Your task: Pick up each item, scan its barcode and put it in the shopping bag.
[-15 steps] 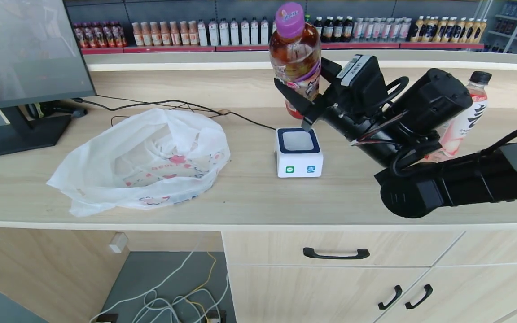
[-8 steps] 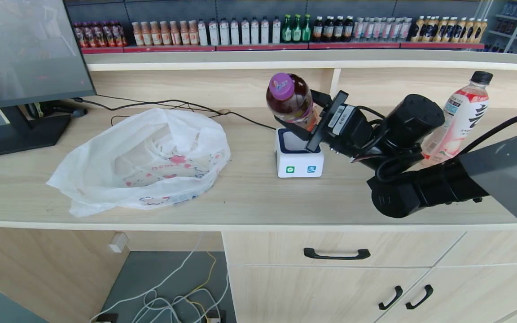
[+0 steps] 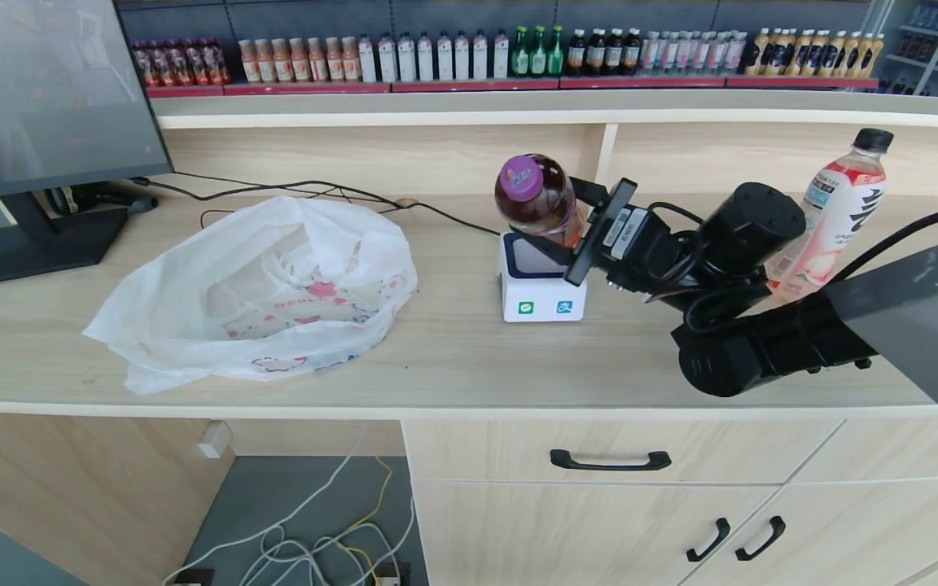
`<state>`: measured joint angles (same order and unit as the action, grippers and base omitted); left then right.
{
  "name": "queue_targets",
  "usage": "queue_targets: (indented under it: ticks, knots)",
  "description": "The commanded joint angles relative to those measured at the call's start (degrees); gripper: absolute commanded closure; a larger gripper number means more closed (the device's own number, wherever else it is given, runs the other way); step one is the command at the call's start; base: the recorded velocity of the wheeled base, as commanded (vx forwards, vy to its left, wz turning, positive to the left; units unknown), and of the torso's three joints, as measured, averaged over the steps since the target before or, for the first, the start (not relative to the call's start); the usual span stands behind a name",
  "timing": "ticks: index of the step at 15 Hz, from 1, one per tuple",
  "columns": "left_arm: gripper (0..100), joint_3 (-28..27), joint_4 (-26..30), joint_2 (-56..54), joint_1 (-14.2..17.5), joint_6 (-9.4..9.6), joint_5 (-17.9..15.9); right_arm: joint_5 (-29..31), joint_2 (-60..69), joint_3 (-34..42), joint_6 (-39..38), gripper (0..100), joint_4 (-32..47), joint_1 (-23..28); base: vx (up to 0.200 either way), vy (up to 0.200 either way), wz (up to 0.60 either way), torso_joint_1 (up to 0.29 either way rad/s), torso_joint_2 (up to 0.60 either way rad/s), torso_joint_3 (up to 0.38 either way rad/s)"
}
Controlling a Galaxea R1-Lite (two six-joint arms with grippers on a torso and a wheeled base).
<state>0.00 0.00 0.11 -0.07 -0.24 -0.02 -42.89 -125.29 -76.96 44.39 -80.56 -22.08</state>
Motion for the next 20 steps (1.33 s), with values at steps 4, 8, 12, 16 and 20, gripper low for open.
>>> queue_targets:
  ticks: [4,8,12,16,20]
  knots:
    - [0,0.0,0.0,-0.02,-0.01,-0.02,-0.06,-0.27,0.84,0.67,1.41,100,-0.22,-0.6,0.0,0.0,0.0,0.0,0.0,0.0]
    - [0,0.0,0.0,-0.02,-0.01,-0.02,-0.06,-0.09,1.11,0.67,1.67,100,-0.3,-0.77,0.0,0.0,0.0,0.0,0.0,0.0]
    - [0,0.0,0.0,-0.02,-0.01,-0.02,0.02,0.35,1.02,0.67,2.11,100,-0.3,-1.13,0.0,0.0,0.0,0.0,0.0,0.0]
    - [0,0.0,0.0,-0.02,-0.01,-0.02,-0.06,0.61,1.11,1.2,3.43,100,-0.3,-2.27,0.0,0.0,0.0,0.0,0.0,0.0]
    - [0,0.0,0.0,-0.02,-0.01,-0.02,0.02,1.4,1.11,1.2,3.51,100,-0.3,-2.44,0.0,0.0,0.0,0.0,0.0,0.0]
